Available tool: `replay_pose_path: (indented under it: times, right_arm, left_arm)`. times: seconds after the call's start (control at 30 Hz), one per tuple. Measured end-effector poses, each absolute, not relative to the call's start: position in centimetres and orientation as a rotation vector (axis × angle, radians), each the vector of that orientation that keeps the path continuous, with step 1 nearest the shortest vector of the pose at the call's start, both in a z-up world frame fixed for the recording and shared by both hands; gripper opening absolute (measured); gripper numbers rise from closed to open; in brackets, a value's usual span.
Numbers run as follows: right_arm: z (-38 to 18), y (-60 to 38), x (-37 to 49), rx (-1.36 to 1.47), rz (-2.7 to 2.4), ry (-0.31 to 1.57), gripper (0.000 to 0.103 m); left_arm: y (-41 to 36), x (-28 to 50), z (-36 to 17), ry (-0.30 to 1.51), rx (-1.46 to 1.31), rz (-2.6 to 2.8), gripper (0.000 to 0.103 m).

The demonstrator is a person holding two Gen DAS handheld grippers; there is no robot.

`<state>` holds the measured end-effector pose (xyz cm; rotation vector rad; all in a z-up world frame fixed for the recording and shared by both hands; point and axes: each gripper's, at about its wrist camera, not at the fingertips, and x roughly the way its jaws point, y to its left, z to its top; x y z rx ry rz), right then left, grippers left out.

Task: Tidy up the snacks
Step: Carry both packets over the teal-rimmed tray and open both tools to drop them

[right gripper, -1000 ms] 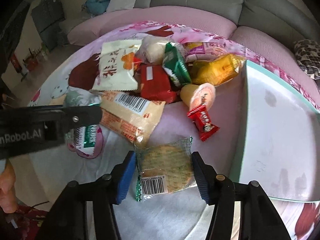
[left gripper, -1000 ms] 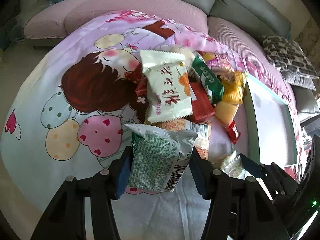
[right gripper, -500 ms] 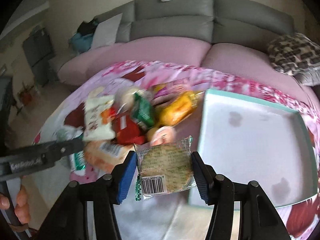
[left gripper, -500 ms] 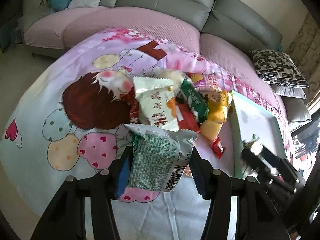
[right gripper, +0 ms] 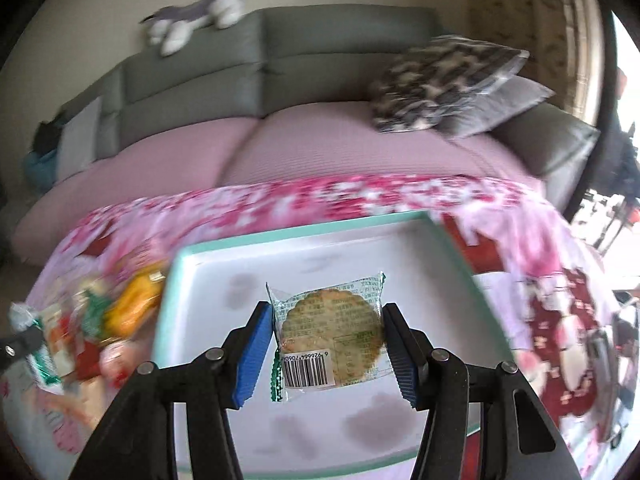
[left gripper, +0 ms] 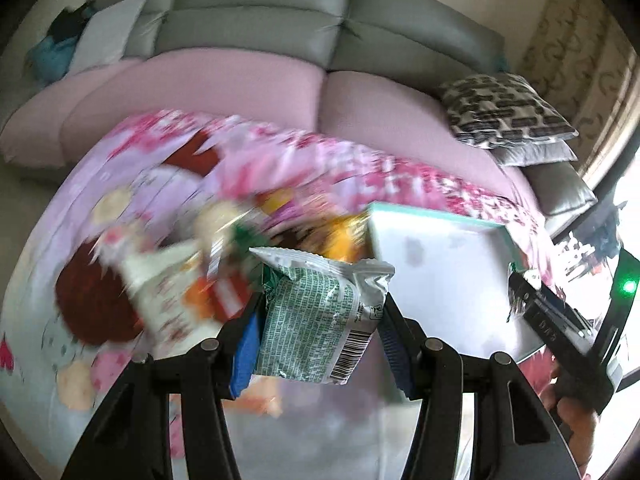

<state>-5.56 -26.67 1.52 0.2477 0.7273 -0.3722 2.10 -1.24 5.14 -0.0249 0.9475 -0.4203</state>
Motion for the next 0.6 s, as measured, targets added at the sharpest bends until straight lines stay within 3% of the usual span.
replay_pose_path:
  times: [0.47, 0.53, 0.6]
  right_arm:
    - [-0.7, -35.4, -7.6, 0.363, -0.598, 0.721, 0.060]
    - [-0.8, -35.7, -7.7, 0.373, -0.607, 0.724, 0.061]
    - [-0.7, -35.5, -7.7, 0.364, -0.607, 0.730, 0.067]
  left_arm:
    - [-15.0, 6.2, 1.6, 0.936, 0.093, -0.592, 0.059]
    - [-15.6, 6.0, 1.6, 0.925, 0.102, -0.592, 0.084]
    - [-15.9, 5.5, 1.8, 0.906, 0.114, -0.596, 0.090]
